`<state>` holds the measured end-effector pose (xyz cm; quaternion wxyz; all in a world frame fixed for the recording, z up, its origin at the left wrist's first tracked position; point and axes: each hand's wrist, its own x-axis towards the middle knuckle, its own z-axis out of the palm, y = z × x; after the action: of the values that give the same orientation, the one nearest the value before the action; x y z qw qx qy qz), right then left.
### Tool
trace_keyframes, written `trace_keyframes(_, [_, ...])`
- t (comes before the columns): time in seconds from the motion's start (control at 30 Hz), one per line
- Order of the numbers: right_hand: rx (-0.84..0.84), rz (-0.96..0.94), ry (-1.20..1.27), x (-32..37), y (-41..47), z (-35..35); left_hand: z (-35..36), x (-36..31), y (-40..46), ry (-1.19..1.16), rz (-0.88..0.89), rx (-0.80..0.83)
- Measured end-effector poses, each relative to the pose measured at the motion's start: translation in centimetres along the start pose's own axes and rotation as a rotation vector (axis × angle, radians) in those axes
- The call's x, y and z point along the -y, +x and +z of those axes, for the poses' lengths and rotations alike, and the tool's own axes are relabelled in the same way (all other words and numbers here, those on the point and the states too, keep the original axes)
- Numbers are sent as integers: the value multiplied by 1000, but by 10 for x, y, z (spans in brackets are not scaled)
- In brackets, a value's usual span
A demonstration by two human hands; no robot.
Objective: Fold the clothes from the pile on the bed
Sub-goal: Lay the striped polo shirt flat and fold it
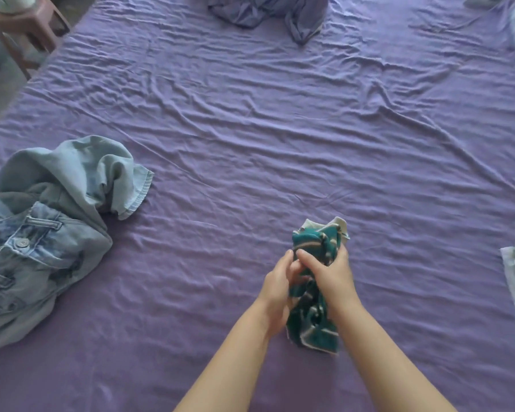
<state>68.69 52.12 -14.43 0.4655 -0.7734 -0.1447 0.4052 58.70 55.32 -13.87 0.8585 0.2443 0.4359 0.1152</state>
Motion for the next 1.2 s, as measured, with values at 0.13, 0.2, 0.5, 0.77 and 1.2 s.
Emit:
trace_keyframes(0.13, [-143, -7, -39, 4, 15, -63, 55, 6, -4, 35, -14, 144])
trace_keyframes(0.2, [-157, -76, -129, 7, 18, -96, 73, 9, -2, 146, 69, 57])
trace_keyframes(0.5, [160, -301, -106, 45, 3, -230, 128, 50, 42, 579, 328, -258])
trace_keyframes(0.77, [223, -368, 129, 82, 0, -379, 250, 98, 88, 91, 71, 230])
trace_keyframes(1.2, [-316, -83, -395, -65, 100, -582, 411, 166, 136, 305, 59, 331])
